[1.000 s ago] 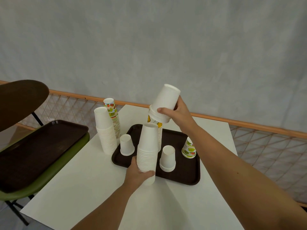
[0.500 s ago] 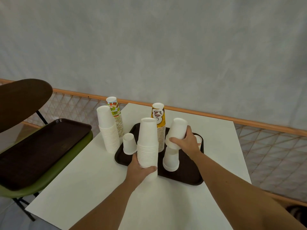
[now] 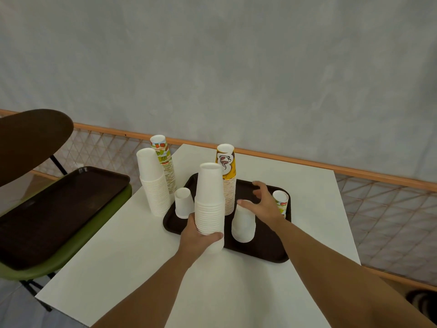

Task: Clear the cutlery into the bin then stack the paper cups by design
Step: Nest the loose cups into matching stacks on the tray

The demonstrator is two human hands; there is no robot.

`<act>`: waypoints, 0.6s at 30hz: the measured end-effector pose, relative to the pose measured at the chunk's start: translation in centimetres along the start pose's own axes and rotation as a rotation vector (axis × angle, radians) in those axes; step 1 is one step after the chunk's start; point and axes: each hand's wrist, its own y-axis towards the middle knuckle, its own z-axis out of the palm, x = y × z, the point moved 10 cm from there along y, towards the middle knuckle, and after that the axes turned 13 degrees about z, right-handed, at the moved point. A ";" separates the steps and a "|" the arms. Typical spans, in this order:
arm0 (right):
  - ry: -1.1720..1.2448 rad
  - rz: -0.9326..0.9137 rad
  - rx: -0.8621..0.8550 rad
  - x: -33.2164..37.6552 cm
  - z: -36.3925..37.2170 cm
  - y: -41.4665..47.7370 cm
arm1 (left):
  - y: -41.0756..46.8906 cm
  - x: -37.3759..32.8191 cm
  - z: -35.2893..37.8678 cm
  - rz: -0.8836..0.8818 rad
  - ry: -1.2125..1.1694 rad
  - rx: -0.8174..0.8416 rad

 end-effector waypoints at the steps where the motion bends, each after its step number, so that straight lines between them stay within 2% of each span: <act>1: 0.026 -0.036 -0.014 1.1 -0.4 -0.2 | 0.0 -0.2 0.1 0.005 -0.006 0.004; 4: 0.118 -0.132 0.011 4.7 -1.0 -1.2 | 0.0 -1.0 0.5 0.018 -0.021 0.011; 7: 0.149 -0.169 0.211 7.1 0.6 -2.0 | 0.0 -1.8 0.7 0.035 -0.052 0.011; 10: 0.031 -0.162 0.365 7.8 3.1 -2.9 | -0.1 -2.3 0.9 0.039 -0.055 0.015; 18: 0.039 -0.162 0.375 8.6 3.7 -3.6 | -0.7 -2.6 1.0 0.056 -0.013 0.035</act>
